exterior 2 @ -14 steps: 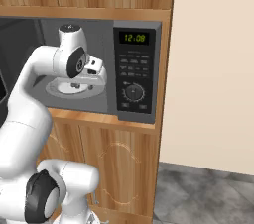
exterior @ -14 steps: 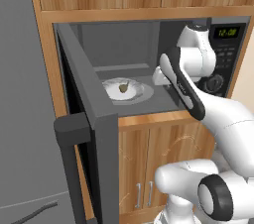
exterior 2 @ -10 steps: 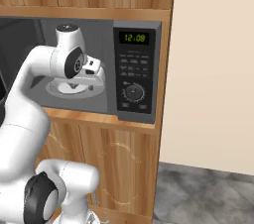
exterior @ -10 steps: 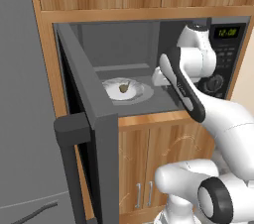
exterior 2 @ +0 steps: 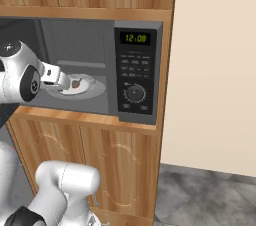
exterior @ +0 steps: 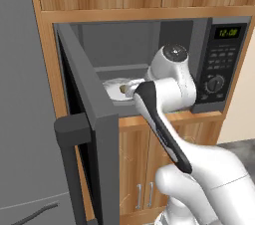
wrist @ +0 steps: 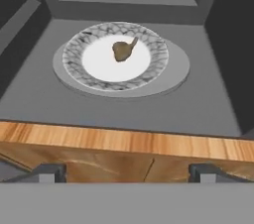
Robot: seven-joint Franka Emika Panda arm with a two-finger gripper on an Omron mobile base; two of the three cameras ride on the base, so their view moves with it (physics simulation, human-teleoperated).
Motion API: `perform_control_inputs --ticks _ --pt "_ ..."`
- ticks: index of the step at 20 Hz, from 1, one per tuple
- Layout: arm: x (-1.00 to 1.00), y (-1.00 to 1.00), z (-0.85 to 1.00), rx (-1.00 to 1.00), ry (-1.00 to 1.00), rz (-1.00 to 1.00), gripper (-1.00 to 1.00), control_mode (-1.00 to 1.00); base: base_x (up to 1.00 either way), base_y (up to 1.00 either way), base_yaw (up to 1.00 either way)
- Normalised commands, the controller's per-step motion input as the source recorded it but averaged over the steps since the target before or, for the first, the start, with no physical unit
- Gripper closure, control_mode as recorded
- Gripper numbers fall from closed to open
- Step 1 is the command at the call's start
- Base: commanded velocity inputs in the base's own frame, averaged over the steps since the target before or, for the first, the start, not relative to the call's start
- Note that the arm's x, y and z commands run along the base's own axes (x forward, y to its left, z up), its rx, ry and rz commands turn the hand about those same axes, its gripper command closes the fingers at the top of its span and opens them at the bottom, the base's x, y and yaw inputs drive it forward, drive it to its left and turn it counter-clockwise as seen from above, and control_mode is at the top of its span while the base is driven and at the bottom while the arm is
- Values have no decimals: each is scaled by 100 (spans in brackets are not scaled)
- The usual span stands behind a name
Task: Pick the garlic from the microwave and place it on plate located on the counter.
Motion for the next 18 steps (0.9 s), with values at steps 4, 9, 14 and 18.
perform_control_inputs --ticks 4,9,14,18 --pt "65 60 3 2 -8 -3 -100 -100 0 0 0" --pt "64 -8 10 4 8 0 -100 -100 0 0 0" --pt "68 -18 -11 7 3 0 -100 -100 0 0 0" --pt "64 0 -61 0 -1 0 -100 -100 0 0 0"
